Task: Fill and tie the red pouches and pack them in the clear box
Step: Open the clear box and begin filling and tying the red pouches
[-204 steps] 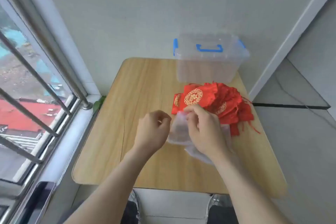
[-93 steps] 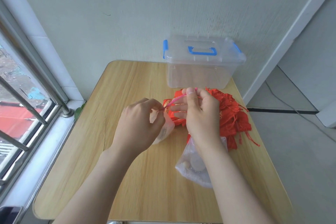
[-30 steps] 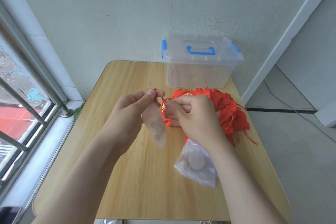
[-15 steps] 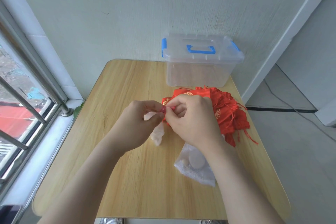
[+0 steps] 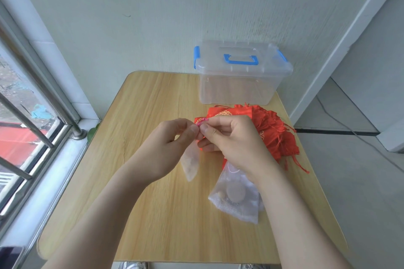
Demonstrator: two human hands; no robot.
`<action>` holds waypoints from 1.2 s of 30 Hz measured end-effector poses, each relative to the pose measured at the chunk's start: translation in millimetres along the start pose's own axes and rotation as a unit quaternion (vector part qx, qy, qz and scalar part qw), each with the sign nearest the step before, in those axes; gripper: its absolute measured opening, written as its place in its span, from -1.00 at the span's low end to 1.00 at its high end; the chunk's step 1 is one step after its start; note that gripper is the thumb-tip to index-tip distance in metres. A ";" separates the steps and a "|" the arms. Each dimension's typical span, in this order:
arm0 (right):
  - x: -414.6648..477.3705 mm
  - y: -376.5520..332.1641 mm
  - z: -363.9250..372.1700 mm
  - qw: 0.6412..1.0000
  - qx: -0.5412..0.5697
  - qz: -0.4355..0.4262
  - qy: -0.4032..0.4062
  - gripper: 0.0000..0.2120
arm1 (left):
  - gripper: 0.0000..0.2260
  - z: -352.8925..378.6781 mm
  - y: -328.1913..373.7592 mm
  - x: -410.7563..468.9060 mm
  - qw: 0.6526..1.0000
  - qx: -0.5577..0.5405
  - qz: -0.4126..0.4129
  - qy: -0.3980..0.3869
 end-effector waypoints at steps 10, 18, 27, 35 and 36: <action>-0.8 11.5 6.9 0.990 -0.129 -0.019 -0.044 -0.86 | -0.71 6.3 -9.4 -3.8 0.993 0.099 -0.046 -0.041; -5.9 12.3 25.4 0.954 -0.284 -0.088 -0.046 -0.76 | -0.69 2.3 -8.2 -3.2 0.992 0.071 -0.106 0.004; -4.3 -2.4 14.4 0.949 -0.290 -0.125 -0.009 -0.78 | -0.76 -6.4 -3.7 -5.3 0.995 -0.062 -0.062 0.043; -7.0 4.6 17.2 0.956 -0.279 -0.079 -0.048 -0.72 | -0.76 2.2 -1.5 -1.4 0.995 0.069 -0.024 0.066; -7.2 4.6 16.8 0.954 -0.285 -0.082 -0.038 -0.71 | -0.77 1.8 0.8 -1.6 0.993 0.089 -0.007 0.081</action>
Point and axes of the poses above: each hand's wrist, its own x-axis towards the middle knuckle, its own z-axis out of the palm, y = z × x, the point moved 7 cm from there along x, towards the middle knuckle, and after that the axes turned 10 degrees about y, right-handed, at the moved point
